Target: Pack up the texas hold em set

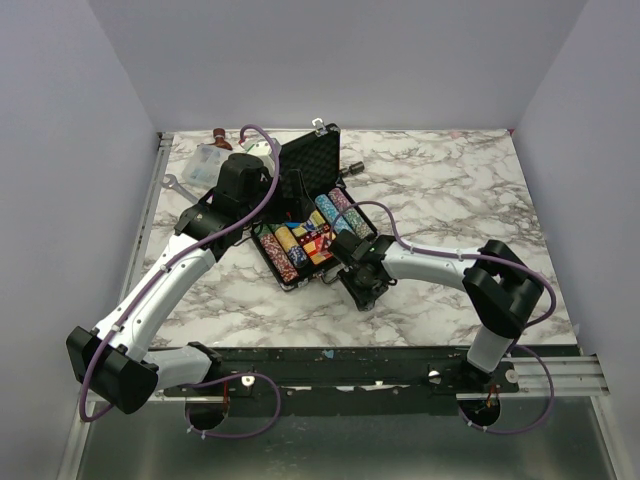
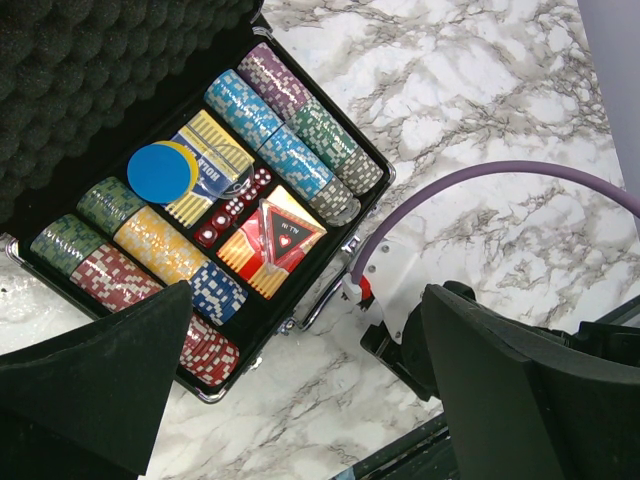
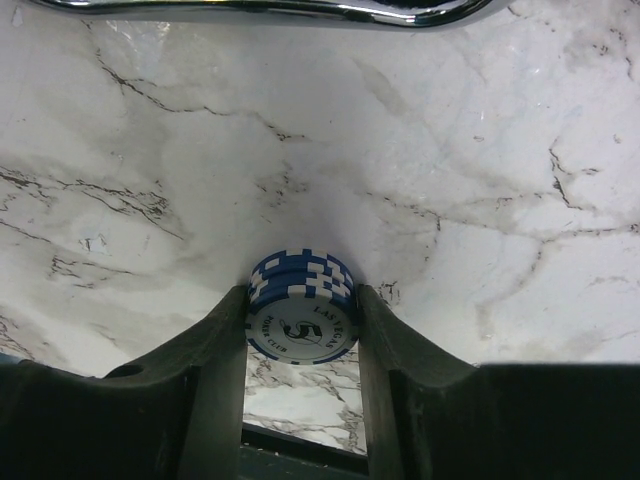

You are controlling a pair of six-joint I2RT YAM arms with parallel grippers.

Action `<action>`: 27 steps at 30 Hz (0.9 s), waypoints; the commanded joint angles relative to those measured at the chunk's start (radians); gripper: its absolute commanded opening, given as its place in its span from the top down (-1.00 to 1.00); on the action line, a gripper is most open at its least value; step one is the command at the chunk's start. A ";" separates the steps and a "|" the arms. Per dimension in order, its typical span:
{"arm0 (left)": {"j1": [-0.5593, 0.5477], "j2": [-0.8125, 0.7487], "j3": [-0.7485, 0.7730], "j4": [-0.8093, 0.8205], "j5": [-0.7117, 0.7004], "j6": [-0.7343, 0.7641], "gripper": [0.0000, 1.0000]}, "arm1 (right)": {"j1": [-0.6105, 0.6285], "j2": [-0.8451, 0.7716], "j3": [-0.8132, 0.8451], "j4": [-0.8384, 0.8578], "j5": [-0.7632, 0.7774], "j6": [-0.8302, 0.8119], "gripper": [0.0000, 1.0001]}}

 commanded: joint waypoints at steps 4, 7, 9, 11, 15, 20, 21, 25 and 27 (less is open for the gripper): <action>0.000 -0.015 -0.006 0.020 0.014 0.010 -0.92 | 0.014 0.035 -0.023 0.024 0.057 0.045 0.43; 0.000 -0.015 -0.006 0.022 0.017 0.010 -0.92 | 0.023 0.003 -0.026 0.035 0.030 0.065 0.01; -0.001 -0.014 -0.007 0.022 0.019 0.010 -0.92 | 0.023 -0.020 -0.030 0.043 0.020 0.081 -0.17; 0.000 -0.015 -0.008 0.023 0.022 0.010 -0.92 | 0.023 -0.044 -0.032 0.045 0.018 0.099 -0.30; 0.000 -0.018 -0.007 0.023 0.025 0.012 -0.92 | 0.023 -0.112 -0.040 0.052 0.013 0.143 -0.48; -0.001 -0.021 -0.015 0.034 0.037 0.015 -0.92 | 0.025 -0.229 -0.078 0.071 0.019 0.204 -0.68; -0.001 -0.021 -0.017 0.036 0.040 0.015 -0.92 | 0.023 -0.248 -0.083 0.070 0.032 0.224 -0.72; -0.001 -0.019 -0.021 0.042 0.049 0.015 -0.92 | 0.022 -0.292 -0.067 0.018 0.128 0.383 -0.89; -0.001 -0.018 -0.021 0.042 0.049 0.015 -0.92 | 0.018 -0.286 -0.051 -0.039 0.137 0.516 -0.96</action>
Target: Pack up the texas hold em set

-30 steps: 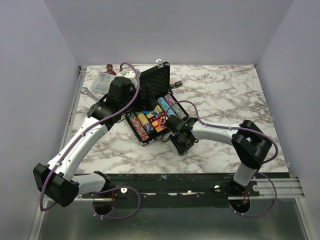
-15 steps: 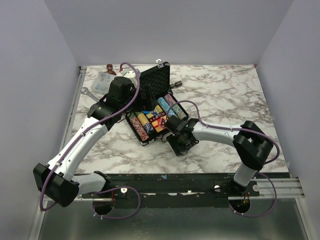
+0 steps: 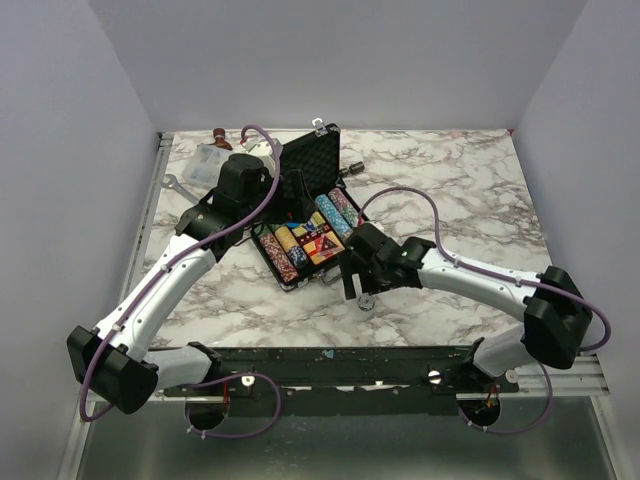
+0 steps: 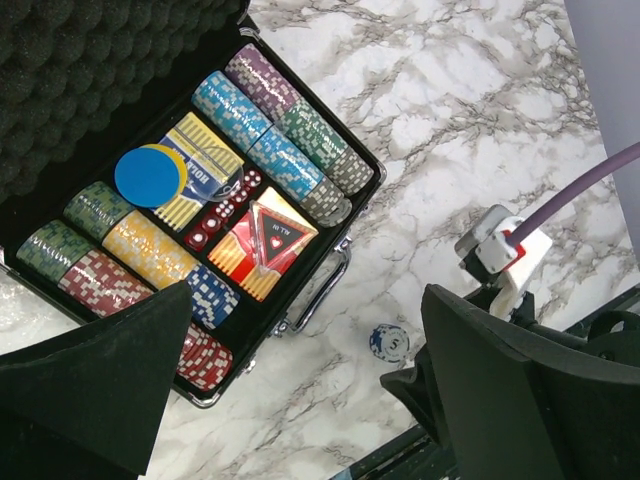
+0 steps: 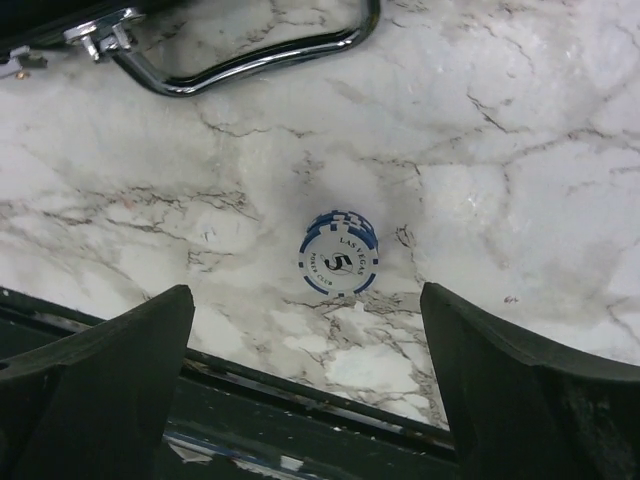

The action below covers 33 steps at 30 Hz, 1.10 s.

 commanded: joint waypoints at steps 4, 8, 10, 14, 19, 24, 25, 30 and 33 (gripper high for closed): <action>-0.001 -0.018 -0.012 0.025 0.039 0.008 -0.92 | -0.032 0.020 0.009 -0.139 -0.008 0.471 -1.00; -0.007 -0.023 -0.014 0.028 0.049 0.006 -0.92 | -0.047 0.046 0.000 -0.147 -0.015 0.662 -0.99; -0.011 -0.026 -0.012 0.027 0.046 0.008 -0.92 | -0.053 0.080 0.012 -0.153 -0.030 0.701 -0.94; -0.014 -0.028 -0.007 0.022 0.053 0.009 -0.92 | -0.063 0.157 0.052 -0.203 -0.018 0.761 -0.90; -0.014 -0.026 -0.004 0.020 0.063 0.009 -0.92 | -0.066 0.200 0.078 -0.223 -0.001 0.812 -0.80; -0.014 -0.022 -0.003 0.019 0.069 0.009 -0.92 | -0.071 0.202 0.068 -0.210 0.014 0.855 -0.71; -0.014 -0.020 -0.003 0.018 0.072 0.009 -0.92 | -0.074 0.205 0.064 -0.207 0.013 0.858 -0.68; -0.014 -0.019 -0.001 0.018 0.074 0.009 -0.92 | -0.084 0.220 0.050 -0.190 0.000 0.865 -0.56; -0.014 -0.017 -0.001 0.017 0.075 0.008 -0.92 | -0.084 0.232 0.049 -0.178 -0.014 0.869 -0.51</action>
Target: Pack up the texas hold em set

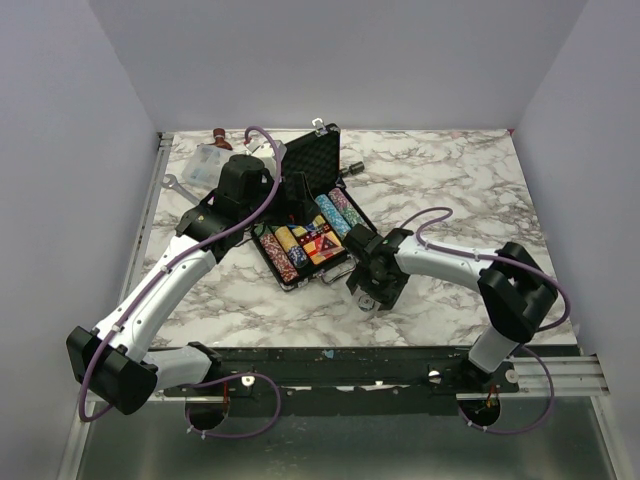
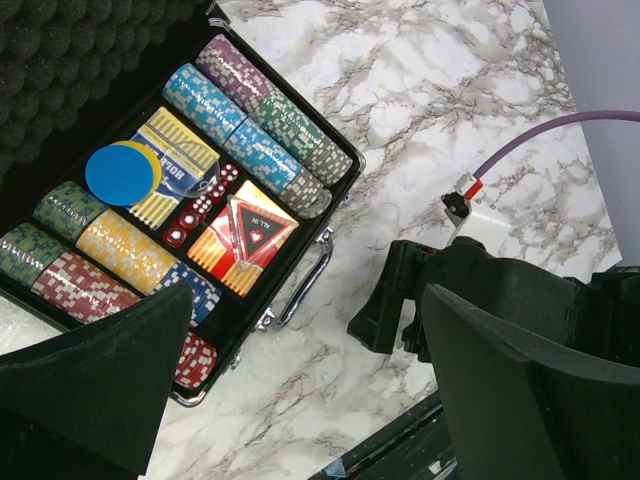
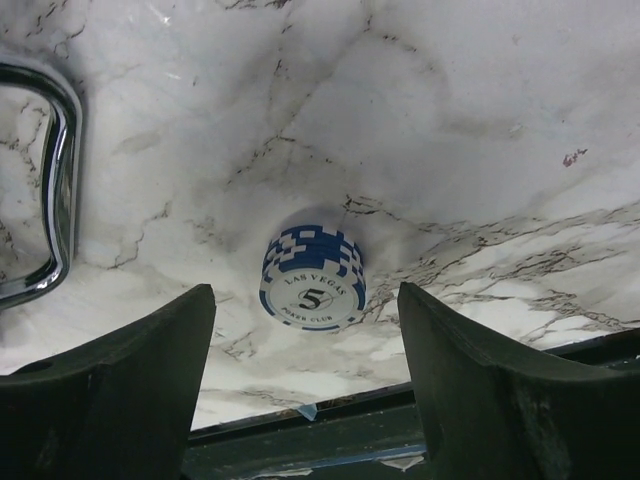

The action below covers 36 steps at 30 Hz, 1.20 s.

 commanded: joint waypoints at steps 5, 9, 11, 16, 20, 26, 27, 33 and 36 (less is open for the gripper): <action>-0.005 -0.012 0.005 0.009 0.026 0.006 -0.92 | -0.006 0.051 0.001 0.009 -0.019 0.040 -0.45; -0.005 -0.013 0.005 0.008 0.027 0.006 -0.92 | -0.006 0.060 -0.002 0.009 -0.015 0.051 -0.40; -0.005 -0.013 0.005 0.008 0.027 0.006 -0.92 | -0.006 0.072 0.005 0.002 -0.014 0.054 -0.37; -0.005 -0.016 0.005 0.008 0.029 0.006 -0.92 | -0.006 0.106 0.027 -0.020 -0.023 0.067 -0.26; -0.005 -0.019 0.006 0.007 0.026 0.006 -0.92 | -0.006 0.136 0.042 -0.040 -0.017 0.070 -0.21; -0.005 -0.020 0.007 0.005 0.025 0.008 -0.92 | -0.006 0.176 0.062 -0.062 -0.012 0.073 -0.12; -0.005 -0.019 0.007 0.005 0.024 0.008 -0.92 | -0.006 0.177 0.057 -0.060 -0.010 0.076 -0.10; -0.005 -0.019 0.008 0.005 0.027 0.008 -0.92 | -0.006 0.143 -0.016 -0.034 -0.014 0.111 0.08; -0.005 -0.016 0.009 0.004 0.031 0.006 -0.92 | -0.006 0.123 -0.042 -0.030 -0.005 0.129 0.16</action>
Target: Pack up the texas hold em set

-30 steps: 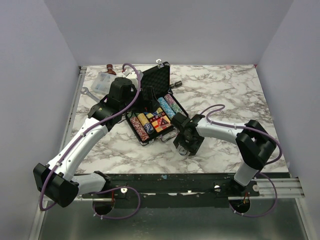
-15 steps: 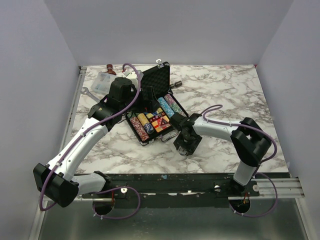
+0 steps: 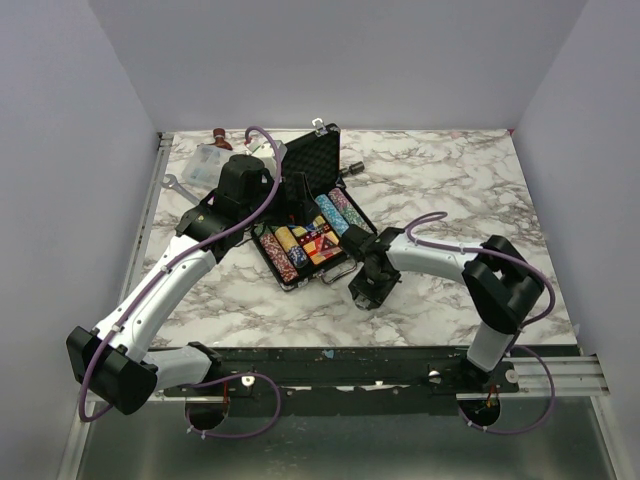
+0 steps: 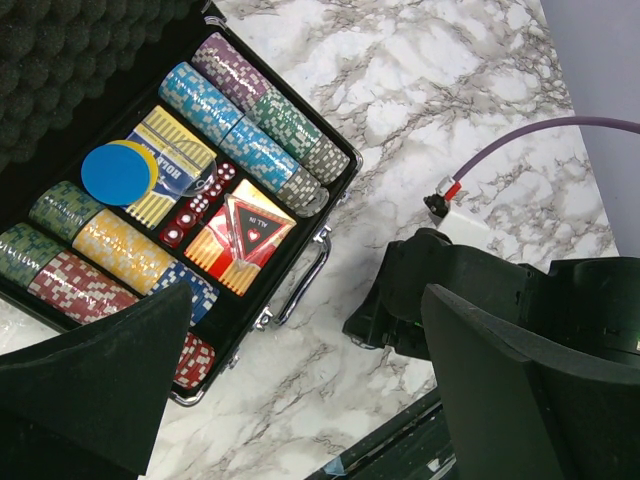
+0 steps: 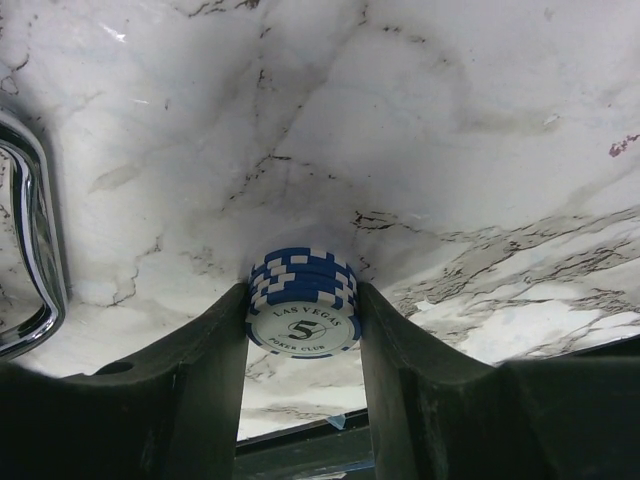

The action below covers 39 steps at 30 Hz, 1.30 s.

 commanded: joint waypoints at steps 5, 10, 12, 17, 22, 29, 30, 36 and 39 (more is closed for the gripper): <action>-0.005 -0.015 0.007 0.005 0.020 0.006 -0.92 | 0.002 0.022 -0.083 -0.025 0.061 0.047 0.16; -0.005 -0.013 0.004 0.010 0.016 0.008 -0.92 | 0.002 0.016 -0.093 -0.003 0.088 0.022 0.31; -0.004 -0.012 0.002 0.010 0.016 0.008 -0.92 | 0.002 0.007 -0.096 0.027 0.081 -0.007 0.49; -0.005 -0.009 0.000 0.014 0.017 0.008 -0.92 | 0.002 0.006 -0.064 0.038 0.055 -0.043 0.99; -0.006 -0.006 -0.004 0.018 0.017 0.008 -0.92 | 0.002 0.003 -0.004 -0.044 0.061 -0.026 0.99; -0.008 0.002 -0.005 0.019 0.020 0.008 -0.92 | 0.002 -0.016 0.053 -0.092 0.058 -0.020 0.99; -0.008 0.002 -0.005 0.019 0.020 0.008 -0.92 | 0.002 -0.023 0.055 -0.091 0.058 -0.020 0.99; -0.008 0.014 -0.008 0.023 0.031 0.004 -0.92 | 0.000 -0.067 0.083 -0.114 0.068 -0.030 0.99; -0.008 0.025 -0.008 0.025 0.042 0.000 -0.92 | 0.000 -0.076 0.083 -0.117 0.064 -0.041 0.99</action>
